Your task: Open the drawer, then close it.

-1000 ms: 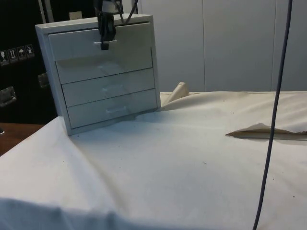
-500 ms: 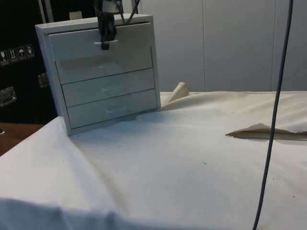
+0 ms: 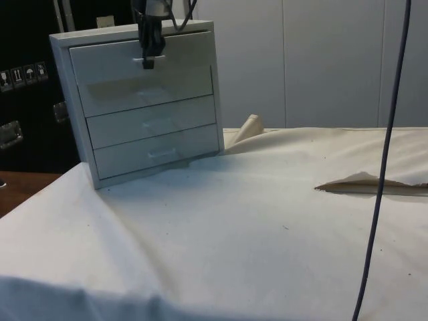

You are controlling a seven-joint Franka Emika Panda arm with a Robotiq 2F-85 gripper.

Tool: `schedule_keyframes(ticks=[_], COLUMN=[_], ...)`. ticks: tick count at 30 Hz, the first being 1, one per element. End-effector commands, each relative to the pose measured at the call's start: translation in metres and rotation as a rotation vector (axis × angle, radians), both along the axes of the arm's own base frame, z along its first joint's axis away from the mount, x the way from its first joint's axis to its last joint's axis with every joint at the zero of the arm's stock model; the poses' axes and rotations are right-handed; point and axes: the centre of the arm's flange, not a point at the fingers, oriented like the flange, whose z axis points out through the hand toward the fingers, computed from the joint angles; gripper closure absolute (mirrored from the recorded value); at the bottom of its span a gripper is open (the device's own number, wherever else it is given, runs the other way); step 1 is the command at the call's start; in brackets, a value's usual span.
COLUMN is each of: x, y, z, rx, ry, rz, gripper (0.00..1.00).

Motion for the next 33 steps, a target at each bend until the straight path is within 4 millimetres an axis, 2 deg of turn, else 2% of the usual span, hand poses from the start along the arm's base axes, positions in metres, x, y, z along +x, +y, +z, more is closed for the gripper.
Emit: schedule_keyframes(ticks=[1,12,13,14,22,23,24,31,32,33], x=[-0.001,-0.009,-0.003,-0.009,-0.016,-0.008,-0.017,-0.026,-0.020,-0.027], y=[-0.001,-0.004,-0.001,-0.003,-0.004,-0.001,-0.004,0.000,0.001,0.002], z=[0.000,0.000,0.001,0.000,0.005,0.006,0.006,0.010,0.012,0.011], rx=[-0.003,0.013,0.012,0.015,0.047,0.041,0.053,0.100,0.091,0.105], ry=[-0.004,0.002,0.001,0.002,0.002,0.000,0.003,0.020,0.016,0.022], rz=[-0.003,-0.004,0.000,-0.003,-0.006,0.000,-0.006,-0.002,0.004,0.001], gripper=[0.99,0.99,0.99,0.99,0.99,0.99,0.99,0.99,0.99,0.99])
